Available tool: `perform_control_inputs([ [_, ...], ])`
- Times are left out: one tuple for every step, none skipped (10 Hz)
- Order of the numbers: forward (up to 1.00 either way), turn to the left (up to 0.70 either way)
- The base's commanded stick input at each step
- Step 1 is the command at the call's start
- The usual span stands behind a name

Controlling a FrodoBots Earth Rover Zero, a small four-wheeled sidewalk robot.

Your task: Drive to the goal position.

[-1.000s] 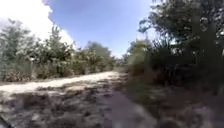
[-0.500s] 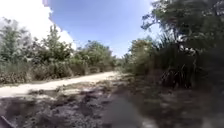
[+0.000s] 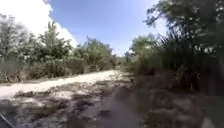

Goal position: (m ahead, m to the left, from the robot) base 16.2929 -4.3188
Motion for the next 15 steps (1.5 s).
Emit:
perform_control_inputs([
  [0.70, 0.00],
  [0.70, 0.00],
  [0.70, 0.00],
  [0.70, 0.00],
  [0.70, 0.00],
  [0.70, 0.00],
  [0.70, 0.00],
  [0.70, 0.00],
  [0.70, 0.00],
  [0.70, 0.00],
  [0.70, 0.00],
  [0.70, 0.00],
  [0.70, 0.00],
  [0.70, 0.00],
  [0.70, 0.00],
])
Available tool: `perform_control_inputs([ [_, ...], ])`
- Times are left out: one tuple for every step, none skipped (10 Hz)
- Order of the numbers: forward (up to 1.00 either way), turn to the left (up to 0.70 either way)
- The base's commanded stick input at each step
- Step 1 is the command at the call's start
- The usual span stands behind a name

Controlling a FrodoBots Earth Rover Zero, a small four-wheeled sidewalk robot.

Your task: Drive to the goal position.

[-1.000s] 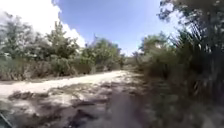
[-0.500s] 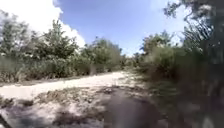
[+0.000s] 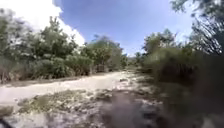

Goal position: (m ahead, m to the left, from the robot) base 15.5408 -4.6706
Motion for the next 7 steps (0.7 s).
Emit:
perform_control_inputs([
  [0.70, 0.00],
  [0.70, 0.00],
  [0.70, 0.00],
  [0.70, 0.00],
  [0.70, 0.00],
  [0.70, 0.00],
  [0.70, 0.00],
])
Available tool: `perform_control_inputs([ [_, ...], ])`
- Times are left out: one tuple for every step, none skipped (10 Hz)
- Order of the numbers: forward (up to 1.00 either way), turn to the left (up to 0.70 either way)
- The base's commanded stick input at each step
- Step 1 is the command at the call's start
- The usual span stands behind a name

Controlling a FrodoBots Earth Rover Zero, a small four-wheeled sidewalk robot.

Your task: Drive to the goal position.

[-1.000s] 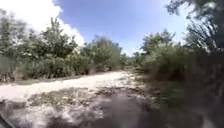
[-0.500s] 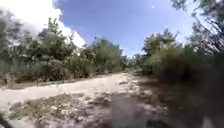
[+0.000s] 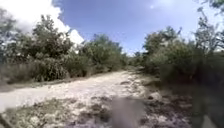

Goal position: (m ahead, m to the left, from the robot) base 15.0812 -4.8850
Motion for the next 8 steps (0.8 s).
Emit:
perform_control_inputs([
  [0.70, 0.00],
  [0.70, 0.00],
  [0.70, 0.00],
  [0.70, 0.00],
  [0.70, 0.00],
  [0.70, 0.00],
  [0.70, 0.00],
  [0.70, 0.00],
])
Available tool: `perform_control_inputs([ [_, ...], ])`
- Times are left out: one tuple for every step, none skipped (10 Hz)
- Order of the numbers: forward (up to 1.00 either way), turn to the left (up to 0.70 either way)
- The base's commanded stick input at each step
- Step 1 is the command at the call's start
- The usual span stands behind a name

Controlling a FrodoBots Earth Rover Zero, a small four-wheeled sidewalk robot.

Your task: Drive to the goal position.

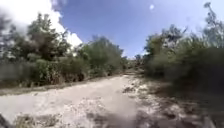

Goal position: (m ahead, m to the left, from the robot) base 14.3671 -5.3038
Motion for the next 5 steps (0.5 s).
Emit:
perform_control_inputs([
  [0.70, 0.00],
  [0.70, 0.00],
  [0.70, 0.00],
  [0.70, 0.00],
  [0.70, 0.00],
])
